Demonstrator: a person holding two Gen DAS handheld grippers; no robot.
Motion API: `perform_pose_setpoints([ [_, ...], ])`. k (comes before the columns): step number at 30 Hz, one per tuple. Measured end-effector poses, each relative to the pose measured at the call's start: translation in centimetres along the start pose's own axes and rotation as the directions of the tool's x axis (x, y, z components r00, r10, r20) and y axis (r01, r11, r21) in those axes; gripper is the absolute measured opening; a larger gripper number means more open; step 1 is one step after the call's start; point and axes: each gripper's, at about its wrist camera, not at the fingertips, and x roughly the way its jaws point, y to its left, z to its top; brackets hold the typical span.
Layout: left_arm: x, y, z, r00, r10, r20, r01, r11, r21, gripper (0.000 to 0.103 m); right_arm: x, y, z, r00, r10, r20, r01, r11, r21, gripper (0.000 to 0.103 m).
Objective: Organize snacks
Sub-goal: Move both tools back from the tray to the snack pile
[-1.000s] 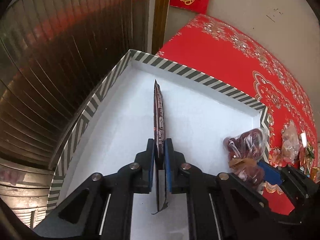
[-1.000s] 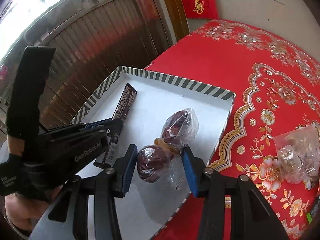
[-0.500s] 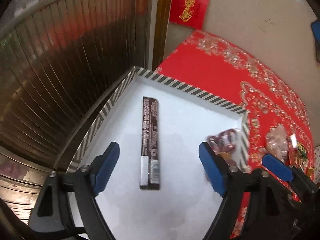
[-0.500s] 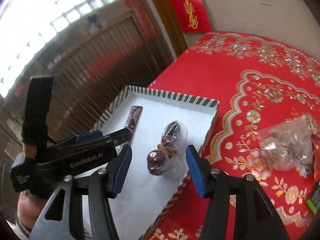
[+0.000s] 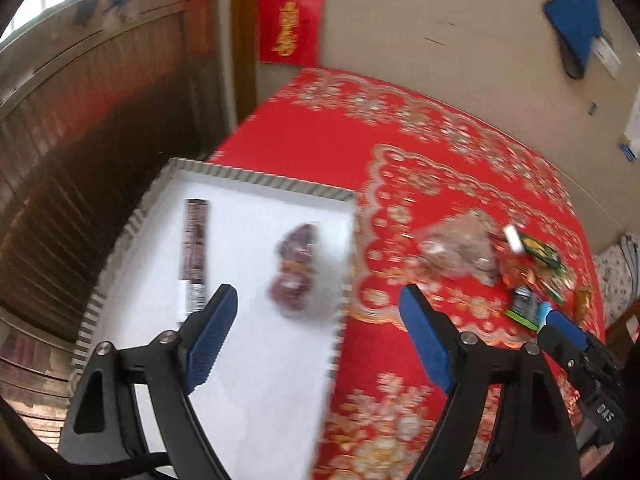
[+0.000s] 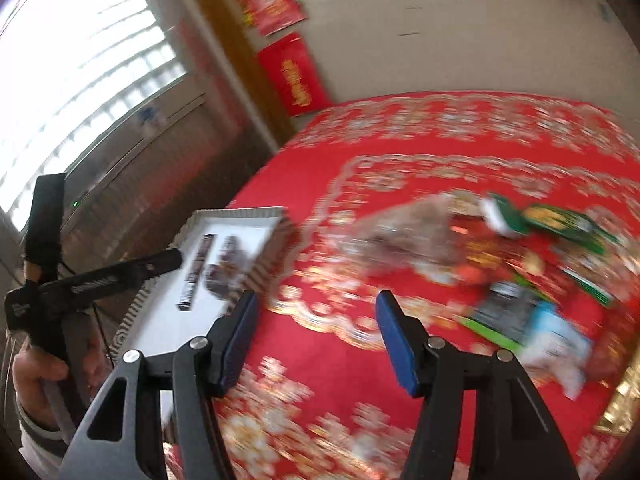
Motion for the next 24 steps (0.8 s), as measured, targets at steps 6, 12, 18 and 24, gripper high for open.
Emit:
perform_pose_setpoints([
  [6,0.6,-5.7,0.3,0.999,-0.052,-0.015,0.053,0.994,0.093,0.083,-3.3,-5.1,-1.0,0.998,-0.057,0.027,0.054,0.996,0.075,0.060],
  [12,2.4,-10.2,1.0,0.997,-0.065,-0.047,0.073,0.980,0.183,0.083,-5.7,-7.7,-1.6,0.994,-0.093,0.050,0.087,0.989,0.123,0.061],
  [18,5.0,-12.7,1.5,0.995,-0.073,-0.069,0.087,0.971,0.223,0.083,-7.5,-9.6,-1.4,0.991,-0.115,0.074,0.103,0.984,0.149,0.063],
  [24,7.6,-13.9,2.6,0.992,-0.068,-0.106,0.092,0.968,0.232,0.083,-8.2,-11.5,-1.5,0.989,-0.123,0.086,0.105,0.977,0.187,0.063],
])
